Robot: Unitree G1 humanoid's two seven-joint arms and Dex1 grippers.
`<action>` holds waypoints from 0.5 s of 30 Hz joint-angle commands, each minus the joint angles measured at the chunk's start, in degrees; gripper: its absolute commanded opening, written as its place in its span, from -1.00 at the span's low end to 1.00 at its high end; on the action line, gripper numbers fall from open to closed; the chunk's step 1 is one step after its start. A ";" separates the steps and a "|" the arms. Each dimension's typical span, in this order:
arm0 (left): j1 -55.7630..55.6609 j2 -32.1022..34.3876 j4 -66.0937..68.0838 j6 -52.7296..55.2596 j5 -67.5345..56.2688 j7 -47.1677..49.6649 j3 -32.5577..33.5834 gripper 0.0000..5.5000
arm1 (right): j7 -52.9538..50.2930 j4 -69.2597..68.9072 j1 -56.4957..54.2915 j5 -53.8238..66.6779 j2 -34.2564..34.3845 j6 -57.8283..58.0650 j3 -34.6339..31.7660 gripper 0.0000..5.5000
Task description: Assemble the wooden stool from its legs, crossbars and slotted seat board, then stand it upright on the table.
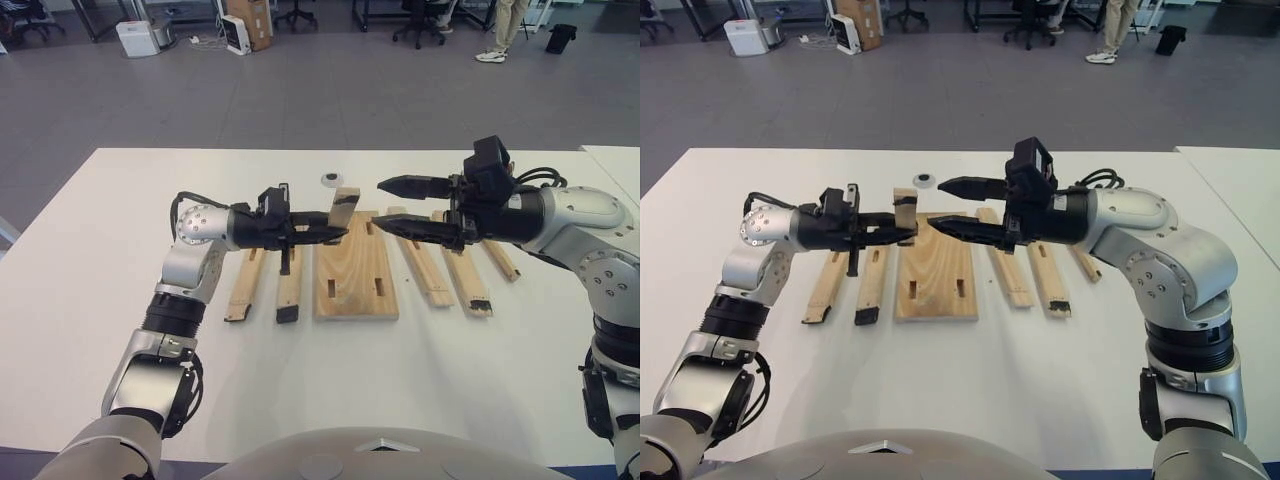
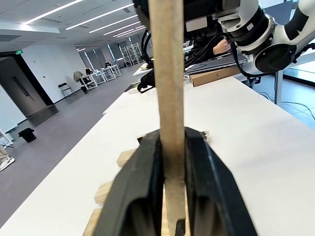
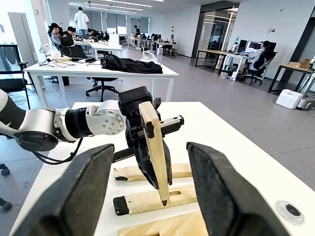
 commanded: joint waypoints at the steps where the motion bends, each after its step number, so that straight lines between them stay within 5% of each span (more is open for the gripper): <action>1: -0.43 -0.40 -2.14 3.40 -1.40 -0.31 -0.55 -0.86 | -1.40 -0.27 -1.33 1.94 1.84 0.93 0.97 0.00; 5: -0.78 -1.83 -3.65 5.72 -2.61 -0.05 -0.75 -0.86 | -4.22 0.68 -0.47 4.64 4.46 1.69 0.75 -0.09; 15: 0.13 -2.89 -6.84 10.23 -4.31 0.57 -0.65 -0.86 | -10.23 2.22 -2.80 10.50 7.41 5.30 0.29 -0.76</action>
